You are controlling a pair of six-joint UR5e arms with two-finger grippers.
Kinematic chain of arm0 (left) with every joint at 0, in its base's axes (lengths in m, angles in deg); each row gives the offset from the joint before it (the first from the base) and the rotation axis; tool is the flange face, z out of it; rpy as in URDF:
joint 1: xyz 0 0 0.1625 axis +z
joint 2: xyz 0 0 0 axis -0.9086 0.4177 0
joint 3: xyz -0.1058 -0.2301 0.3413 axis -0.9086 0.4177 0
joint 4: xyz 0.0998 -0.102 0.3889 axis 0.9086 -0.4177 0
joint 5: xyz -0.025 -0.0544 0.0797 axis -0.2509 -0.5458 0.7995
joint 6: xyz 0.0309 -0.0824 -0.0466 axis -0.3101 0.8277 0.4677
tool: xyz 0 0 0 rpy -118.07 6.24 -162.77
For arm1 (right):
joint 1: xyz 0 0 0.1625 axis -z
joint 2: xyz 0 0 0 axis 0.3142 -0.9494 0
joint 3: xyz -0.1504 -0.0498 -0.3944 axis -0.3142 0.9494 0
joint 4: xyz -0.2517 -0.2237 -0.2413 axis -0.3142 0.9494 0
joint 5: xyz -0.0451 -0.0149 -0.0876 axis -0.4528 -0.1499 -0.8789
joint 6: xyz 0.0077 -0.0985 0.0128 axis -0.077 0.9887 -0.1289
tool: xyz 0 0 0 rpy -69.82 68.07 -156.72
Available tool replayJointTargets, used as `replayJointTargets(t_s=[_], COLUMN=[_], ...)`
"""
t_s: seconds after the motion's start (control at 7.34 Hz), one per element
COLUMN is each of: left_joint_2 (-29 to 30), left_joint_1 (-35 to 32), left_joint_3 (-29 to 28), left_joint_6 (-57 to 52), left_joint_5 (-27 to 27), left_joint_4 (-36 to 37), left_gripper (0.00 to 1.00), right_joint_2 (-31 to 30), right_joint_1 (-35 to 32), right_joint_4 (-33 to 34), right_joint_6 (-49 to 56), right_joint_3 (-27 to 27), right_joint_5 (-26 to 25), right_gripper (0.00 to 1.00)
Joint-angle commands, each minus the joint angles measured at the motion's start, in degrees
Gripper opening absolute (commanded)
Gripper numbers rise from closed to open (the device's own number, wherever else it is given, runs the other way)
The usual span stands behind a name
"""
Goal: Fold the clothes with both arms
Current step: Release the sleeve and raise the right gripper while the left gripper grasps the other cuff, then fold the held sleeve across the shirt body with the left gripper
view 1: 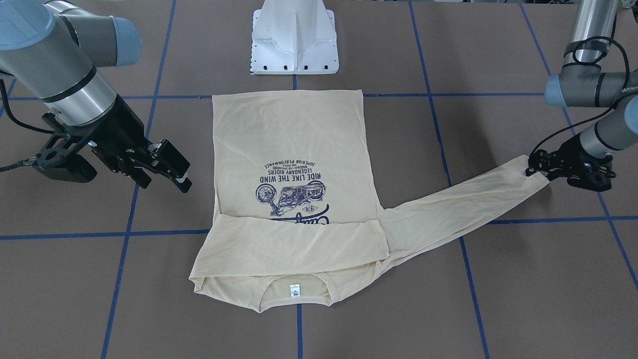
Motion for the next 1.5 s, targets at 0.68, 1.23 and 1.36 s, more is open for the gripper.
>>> replayJointTargets(t_s=[0.68,1.23,1.36], left_joint_2=[5.17,30.60,39.29], left_joint_1=[-4.49,10.61,12.02], left_joint_3=[19.28,15.11,7.31], left_joint_6=[3.82,40.88,46.18], left_joint_5=[-4.48,2.97,3.08], left_joint_4=[18.36,20.12,19.51], left_gripper=[0.00,0.00,0.00], right_joint_2=[-5.27,-13.52,-16.59], right_joint_1=[-0.20,-3.97,-5.81], right_joint_4=[0.00,-0.44,-0.53], right_joint_6=[0.34,13.12,19.17], right_joint_3=[-4.05,-3.45,-2.84], right_joint_5=[-0.91,-1.17,-2.13], right_gripper=[1.00,1.00,1.00])
